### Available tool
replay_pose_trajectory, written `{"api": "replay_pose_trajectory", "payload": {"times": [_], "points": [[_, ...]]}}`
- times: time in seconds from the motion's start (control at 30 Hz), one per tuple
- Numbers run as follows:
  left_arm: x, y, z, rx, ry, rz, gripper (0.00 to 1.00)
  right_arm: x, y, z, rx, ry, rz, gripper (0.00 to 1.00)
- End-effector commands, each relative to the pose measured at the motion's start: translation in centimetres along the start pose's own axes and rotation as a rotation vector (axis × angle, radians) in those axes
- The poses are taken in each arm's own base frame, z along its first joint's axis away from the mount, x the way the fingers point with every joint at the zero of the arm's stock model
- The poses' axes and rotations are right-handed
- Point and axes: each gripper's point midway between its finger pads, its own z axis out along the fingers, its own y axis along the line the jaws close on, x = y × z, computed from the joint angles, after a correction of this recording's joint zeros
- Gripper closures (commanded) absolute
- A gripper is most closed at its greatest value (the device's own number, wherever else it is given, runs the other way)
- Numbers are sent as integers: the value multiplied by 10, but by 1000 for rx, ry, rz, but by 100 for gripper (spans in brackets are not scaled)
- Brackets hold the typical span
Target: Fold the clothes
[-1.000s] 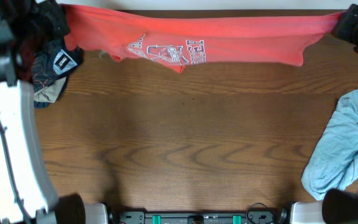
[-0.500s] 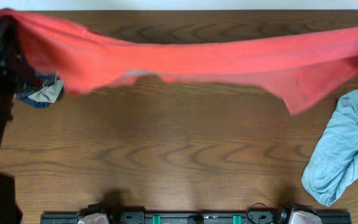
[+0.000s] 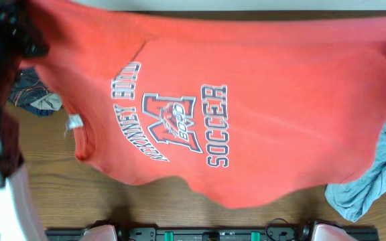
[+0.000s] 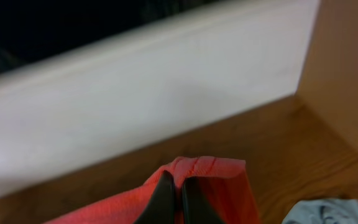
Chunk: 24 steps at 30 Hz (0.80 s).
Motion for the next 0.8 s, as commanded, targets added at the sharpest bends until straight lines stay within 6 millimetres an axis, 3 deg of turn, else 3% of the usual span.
{"api": "replay_pose_trajectory", "payload": {"times": [0.0, 0.17, 0.27, 0.33, 0.43, 0.53, 0.67, 0.77], "points": [[19, 9, 51, -6, 59, 8, 94, 19, -10, 59, 4, 95, -5, 99], [37, 19, 121, 12, 71, 10, 94, 19, 1, 126, -38, 69, -23, 99], [26, 20, 151, 36, -14, 7, 94, -2, 18, 150, -87, -40, -38, 99], [9, 17, 159, 58, -97, -25, 94, -22, 29, 152, -117, -132, -46, 99], [-30, 10, 152, 90, -258, -55, 94, -61, 39, 138, -131, -294, -38, 99], [-66, 5, 135, 94, -395, -64, 94, -87, 34, 115, -92, -398, -1, 99], [-97, 5, 111, 74, -475, -56, 94, -98, 16, 90, 11, -436, 0, 99], [-95, 8, 103, 60, -439, -68, 94, -87, 4, 86, 75, -382, -22, 99]]}}
